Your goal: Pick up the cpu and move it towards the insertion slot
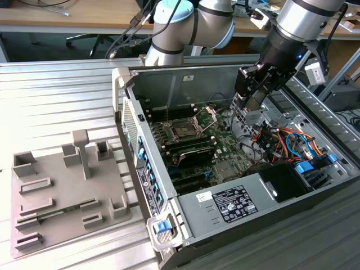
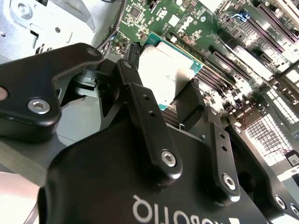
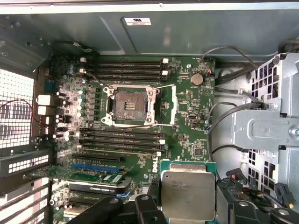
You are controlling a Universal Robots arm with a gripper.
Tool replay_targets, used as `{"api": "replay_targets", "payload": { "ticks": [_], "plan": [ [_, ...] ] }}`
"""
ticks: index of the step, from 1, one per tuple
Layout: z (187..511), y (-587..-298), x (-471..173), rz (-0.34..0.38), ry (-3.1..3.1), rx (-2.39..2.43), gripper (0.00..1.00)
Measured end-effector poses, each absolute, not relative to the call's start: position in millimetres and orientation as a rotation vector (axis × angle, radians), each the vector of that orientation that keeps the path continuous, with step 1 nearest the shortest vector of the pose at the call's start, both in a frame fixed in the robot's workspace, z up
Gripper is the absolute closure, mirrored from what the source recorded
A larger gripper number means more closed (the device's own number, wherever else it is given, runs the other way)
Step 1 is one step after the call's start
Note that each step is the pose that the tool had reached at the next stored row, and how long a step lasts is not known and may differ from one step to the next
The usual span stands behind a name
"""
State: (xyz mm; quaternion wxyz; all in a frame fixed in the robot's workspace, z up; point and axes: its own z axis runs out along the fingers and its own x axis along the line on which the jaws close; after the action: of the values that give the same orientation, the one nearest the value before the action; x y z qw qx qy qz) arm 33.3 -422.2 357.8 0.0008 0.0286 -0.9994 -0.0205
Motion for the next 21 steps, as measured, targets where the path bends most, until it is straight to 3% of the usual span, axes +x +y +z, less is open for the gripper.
{"api": "replay_targets", "payload": {
  "ticks": [21],
  "plan": [
    [353.0,-422.1,18.4,-0.065,-3.138,0.09,0.45]
  ]
}}
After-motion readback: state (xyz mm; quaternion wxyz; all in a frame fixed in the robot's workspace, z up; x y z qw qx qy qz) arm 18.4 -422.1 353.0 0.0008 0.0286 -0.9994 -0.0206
